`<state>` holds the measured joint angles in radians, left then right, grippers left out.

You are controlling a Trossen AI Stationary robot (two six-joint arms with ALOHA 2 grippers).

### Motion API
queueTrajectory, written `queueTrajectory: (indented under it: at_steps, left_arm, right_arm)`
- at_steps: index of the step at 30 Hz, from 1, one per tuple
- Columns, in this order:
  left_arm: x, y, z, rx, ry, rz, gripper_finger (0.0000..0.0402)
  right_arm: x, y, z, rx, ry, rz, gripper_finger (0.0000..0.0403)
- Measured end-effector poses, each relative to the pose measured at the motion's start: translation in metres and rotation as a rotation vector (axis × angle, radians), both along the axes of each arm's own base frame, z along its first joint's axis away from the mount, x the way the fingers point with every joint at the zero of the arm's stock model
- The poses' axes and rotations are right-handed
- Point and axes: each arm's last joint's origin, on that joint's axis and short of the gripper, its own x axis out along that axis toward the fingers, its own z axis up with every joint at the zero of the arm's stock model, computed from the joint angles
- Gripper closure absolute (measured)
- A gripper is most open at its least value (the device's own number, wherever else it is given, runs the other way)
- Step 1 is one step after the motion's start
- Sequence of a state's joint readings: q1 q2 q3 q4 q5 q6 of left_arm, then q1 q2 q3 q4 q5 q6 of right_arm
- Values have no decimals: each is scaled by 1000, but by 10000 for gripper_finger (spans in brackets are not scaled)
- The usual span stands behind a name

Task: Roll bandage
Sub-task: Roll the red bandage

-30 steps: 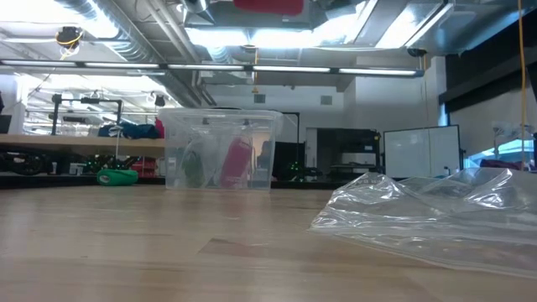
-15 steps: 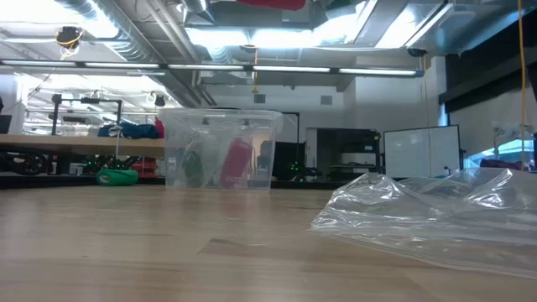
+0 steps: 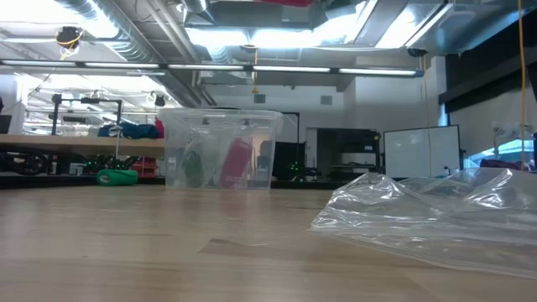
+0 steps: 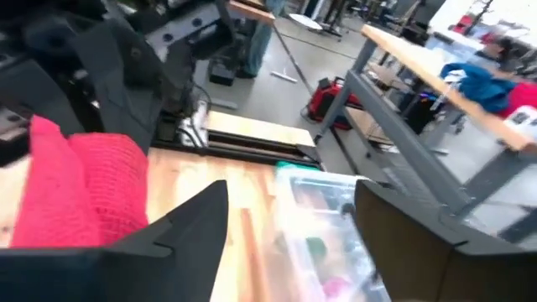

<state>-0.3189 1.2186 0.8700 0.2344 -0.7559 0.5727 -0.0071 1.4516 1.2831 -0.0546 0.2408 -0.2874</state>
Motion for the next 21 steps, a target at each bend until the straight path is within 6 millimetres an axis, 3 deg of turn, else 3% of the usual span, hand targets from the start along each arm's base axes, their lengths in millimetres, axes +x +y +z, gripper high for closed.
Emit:
queueTrajectory:
  at_steps: [7, 11, 21]
  left_arm:
    - [0, 5, -5, -72, 10, 33, 384]
    - [0, 6, -6, -67, 22, 36, 384]
    - [0, 4, -5, 15, 55, 18, 384]
  right_arm:
    - [-39, 12, 36, -55, -77, 50, 133]
    - [-54, 17, 38, 7, -20, 157, 133]
    - [-25, 17, 5, 92, 112, 203, 133]
